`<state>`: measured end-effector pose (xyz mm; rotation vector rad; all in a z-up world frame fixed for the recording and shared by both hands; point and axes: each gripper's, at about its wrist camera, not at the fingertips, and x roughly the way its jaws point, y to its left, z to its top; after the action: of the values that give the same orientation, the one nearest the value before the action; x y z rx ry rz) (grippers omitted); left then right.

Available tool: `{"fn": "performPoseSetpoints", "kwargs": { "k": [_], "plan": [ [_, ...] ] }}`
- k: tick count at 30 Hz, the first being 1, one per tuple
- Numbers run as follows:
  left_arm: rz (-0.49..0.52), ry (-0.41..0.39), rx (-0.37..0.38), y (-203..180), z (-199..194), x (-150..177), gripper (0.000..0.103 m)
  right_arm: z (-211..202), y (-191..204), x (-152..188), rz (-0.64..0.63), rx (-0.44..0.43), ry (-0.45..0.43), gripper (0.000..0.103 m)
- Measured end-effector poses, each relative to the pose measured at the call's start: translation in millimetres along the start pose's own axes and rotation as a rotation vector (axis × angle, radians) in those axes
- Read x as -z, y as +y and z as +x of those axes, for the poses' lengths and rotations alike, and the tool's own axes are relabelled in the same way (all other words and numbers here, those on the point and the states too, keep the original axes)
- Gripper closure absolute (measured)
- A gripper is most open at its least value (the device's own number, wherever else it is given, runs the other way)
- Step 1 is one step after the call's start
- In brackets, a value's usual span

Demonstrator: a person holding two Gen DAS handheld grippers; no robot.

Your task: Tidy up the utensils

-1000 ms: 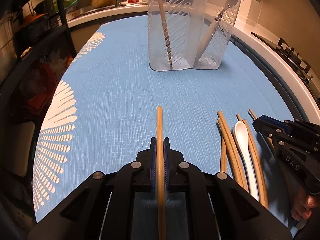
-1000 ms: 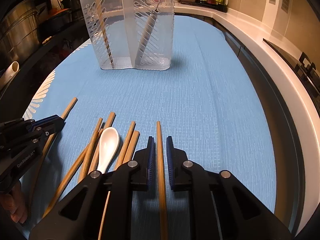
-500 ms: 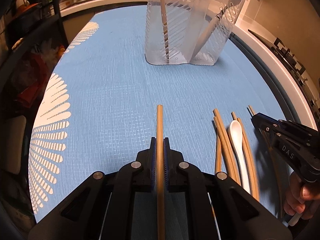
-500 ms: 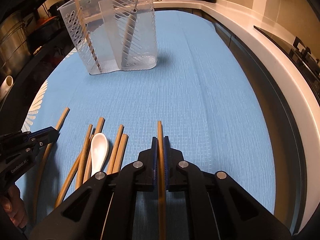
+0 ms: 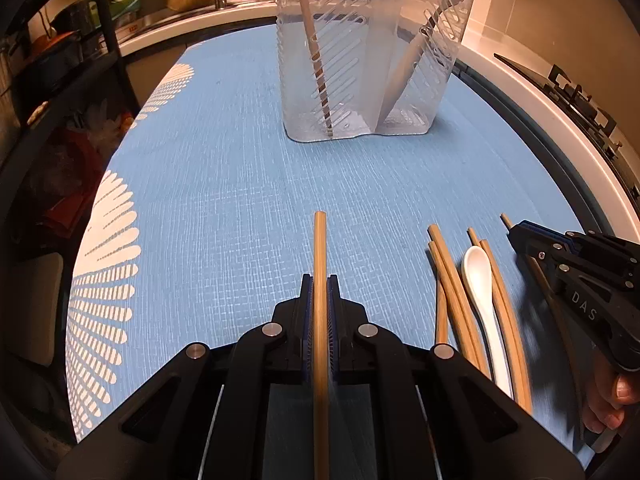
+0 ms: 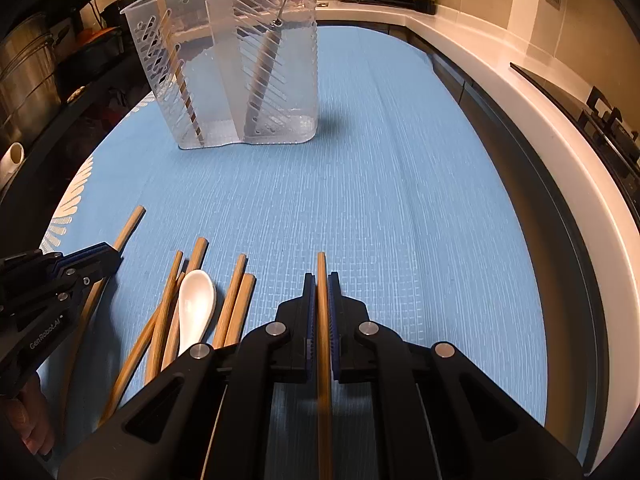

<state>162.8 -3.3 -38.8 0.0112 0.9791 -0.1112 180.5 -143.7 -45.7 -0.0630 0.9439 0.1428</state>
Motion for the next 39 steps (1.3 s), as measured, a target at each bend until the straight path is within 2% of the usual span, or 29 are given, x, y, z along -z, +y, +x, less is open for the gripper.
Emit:
{"fn": "performPoseSetpoints", "kwargs": {
  "k": [27,33,39],
  "plan": [
    [0.046,-0.034,-0.059,-9,1,0,0.096,2,0,-4,-0.011,0.011,-0.014,0.096],
    [0.024,-0.033,-0.04,-6,0,0,0.096,2,0,-5,0.001,0.005,-0.016,0.098],
    [0.0,-0.055,-0.002,1,-9,-5,0.096,-21,-3,-17,0.025,-0.029,-0.099,0.098]
  ]
}}
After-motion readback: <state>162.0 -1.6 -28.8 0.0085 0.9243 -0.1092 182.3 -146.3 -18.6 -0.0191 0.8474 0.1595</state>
